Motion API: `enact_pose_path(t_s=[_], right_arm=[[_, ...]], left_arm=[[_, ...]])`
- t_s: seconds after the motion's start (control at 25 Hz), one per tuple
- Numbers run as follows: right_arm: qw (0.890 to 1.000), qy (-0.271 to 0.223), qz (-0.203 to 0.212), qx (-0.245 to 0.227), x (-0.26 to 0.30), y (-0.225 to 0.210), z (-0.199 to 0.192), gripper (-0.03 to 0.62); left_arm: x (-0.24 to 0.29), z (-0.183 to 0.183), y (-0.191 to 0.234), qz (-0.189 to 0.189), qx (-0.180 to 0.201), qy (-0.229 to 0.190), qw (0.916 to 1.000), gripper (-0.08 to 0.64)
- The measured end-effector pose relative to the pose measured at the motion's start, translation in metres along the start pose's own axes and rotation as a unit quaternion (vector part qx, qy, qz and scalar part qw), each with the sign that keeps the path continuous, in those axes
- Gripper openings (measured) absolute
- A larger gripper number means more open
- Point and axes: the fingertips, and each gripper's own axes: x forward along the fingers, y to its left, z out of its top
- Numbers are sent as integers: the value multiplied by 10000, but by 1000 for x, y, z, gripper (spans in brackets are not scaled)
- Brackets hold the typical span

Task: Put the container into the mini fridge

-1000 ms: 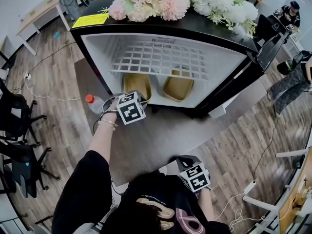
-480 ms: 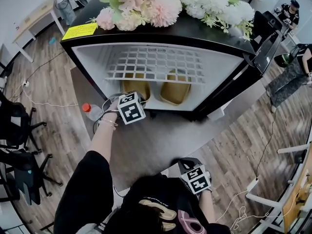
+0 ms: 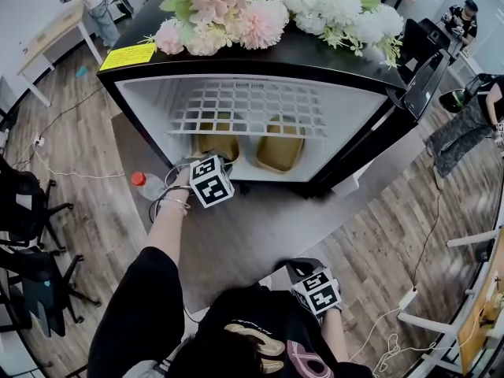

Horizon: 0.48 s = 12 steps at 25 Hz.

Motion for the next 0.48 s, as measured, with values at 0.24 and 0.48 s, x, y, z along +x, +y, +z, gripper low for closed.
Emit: enact_pose_path(t_s=[0.24, 0.48], right_arm=[[10000, 15, 13, 38, 0, 1, -1, 9], [9999, -111, -99, 9, -3, -1, 2, 9]], left_arm=[[-8, 7, 10, 157, -294, -278, 9991, 124], [-27, 23, 8, 220, -628, -689, 9954, 138]])
